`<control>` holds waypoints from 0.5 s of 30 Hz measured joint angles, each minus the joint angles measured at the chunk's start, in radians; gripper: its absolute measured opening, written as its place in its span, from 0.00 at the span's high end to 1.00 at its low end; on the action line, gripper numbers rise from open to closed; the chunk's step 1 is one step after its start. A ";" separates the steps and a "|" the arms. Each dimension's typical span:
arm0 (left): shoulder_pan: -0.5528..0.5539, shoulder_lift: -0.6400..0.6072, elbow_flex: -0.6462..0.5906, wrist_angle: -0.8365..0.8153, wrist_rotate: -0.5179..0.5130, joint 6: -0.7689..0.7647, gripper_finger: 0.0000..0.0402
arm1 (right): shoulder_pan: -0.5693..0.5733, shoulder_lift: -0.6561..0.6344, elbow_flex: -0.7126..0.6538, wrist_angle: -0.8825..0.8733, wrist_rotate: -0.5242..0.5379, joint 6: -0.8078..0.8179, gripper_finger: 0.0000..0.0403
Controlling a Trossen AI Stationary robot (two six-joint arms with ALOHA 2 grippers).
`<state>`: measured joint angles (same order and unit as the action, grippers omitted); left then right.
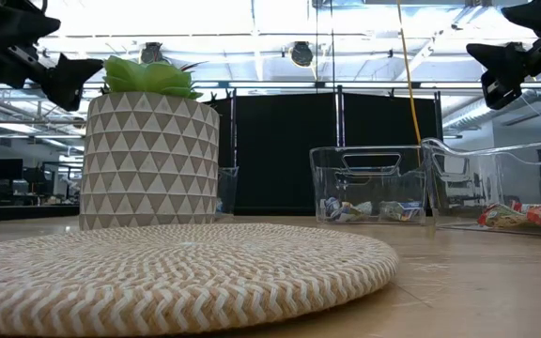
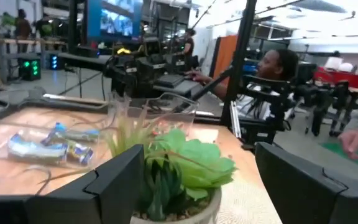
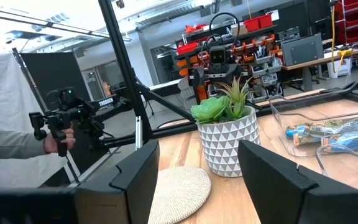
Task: Pick and place Granola Bars by type
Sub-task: Return to Home Position
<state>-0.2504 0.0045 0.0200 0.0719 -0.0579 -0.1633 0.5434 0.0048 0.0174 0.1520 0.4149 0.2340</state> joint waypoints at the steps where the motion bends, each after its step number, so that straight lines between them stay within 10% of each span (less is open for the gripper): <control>1: -0.001 0.000 0.000 -0.001 0.006 0.008 0.23 | 0.000 0.000 0.000 0.000 0.000 0.000 0.48; 15: -0.001 0.014 0.002 -0.067 0.015 0.075 0.23 | 0.000 0.000 0.000 0.000 0.000 0.000 0.48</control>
<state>-0.2512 0.0187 0.0219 0.0047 -0.0427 -0.0881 0.5434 0.0048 0.0174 0.1517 0.4149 0.2340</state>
